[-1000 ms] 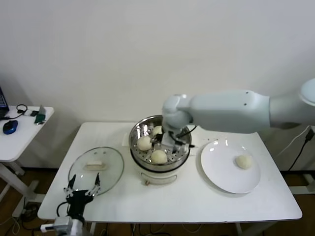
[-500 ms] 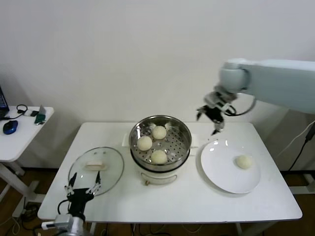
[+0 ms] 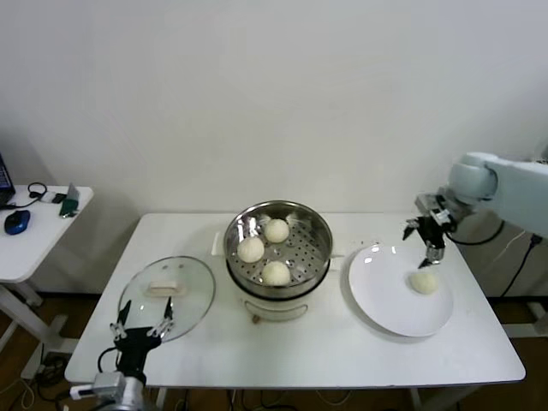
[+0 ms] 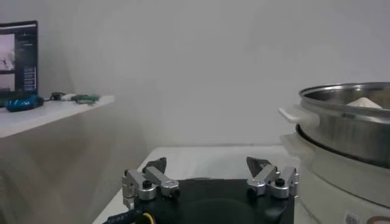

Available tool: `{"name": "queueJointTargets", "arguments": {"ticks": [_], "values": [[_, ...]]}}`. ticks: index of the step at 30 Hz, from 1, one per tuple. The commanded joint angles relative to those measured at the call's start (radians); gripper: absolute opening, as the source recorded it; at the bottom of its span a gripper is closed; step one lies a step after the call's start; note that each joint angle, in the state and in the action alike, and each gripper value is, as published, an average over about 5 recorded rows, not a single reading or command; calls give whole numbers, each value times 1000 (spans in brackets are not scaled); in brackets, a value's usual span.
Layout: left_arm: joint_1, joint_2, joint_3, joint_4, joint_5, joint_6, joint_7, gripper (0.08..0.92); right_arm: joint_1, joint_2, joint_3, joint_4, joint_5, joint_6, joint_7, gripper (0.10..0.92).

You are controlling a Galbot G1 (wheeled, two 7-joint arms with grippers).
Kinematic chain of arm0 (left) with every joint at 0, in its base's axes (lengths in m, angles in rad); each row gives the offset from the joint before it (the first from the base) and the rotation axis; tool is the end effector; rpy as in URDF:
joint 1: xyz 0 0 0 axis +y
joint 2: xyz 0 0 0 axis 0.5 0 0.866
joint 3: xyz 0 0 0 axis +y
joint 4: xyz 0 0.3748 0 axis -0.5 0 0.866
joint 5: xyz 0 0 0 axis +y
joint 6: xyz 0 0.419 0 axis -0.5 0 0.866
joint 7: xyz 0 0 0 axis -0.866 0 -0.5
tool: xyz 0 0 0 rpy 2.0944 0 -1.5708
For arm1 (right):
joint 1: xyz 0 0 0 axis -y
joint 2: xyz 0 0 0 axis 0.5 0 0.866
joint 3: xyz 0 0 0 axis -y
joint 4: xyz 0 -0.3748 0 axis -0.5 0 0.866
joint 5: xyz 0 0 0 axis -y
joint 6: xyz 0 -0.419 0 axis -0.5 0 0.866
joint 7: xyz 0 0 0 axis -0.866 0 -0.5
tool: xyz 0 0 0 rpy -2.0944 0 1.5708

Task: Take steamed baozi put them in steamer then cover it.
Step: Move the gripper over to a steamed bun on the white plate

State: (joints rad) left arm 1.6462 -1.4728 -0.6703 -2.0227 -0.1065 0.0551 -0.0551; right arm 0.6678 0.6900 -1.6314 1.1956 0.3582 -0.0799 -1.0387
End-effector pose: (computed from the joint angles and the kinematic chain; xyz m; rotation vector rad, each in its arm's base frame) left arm 0.2034 0.0736 -0.3635 0.2093 -2.9444 -0.0813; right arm 0.6119 -0.2005 -0.1284 1.2778 -1.2801 1.3683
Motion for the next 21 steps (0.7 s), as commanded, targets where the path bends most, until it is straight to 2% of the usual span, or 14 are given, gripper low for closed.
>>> {"name": "queueJointTargets", "arguments": {"ticks": [1, 9, 21], "values": [[6, -6, -3, -1, 4, 1, -1, 823, -282, -14, 203, -177, -152, -17, 6, 823], [14, -16, 1, 4, 20, -2, -2, 823, -423, 21, 349, -261, -244, -6, 27, 823], [24, -25, 2, 0, 32, -2, -5, 823, -480, 73, 422, -341, -295, 4, 30, 823]]}}
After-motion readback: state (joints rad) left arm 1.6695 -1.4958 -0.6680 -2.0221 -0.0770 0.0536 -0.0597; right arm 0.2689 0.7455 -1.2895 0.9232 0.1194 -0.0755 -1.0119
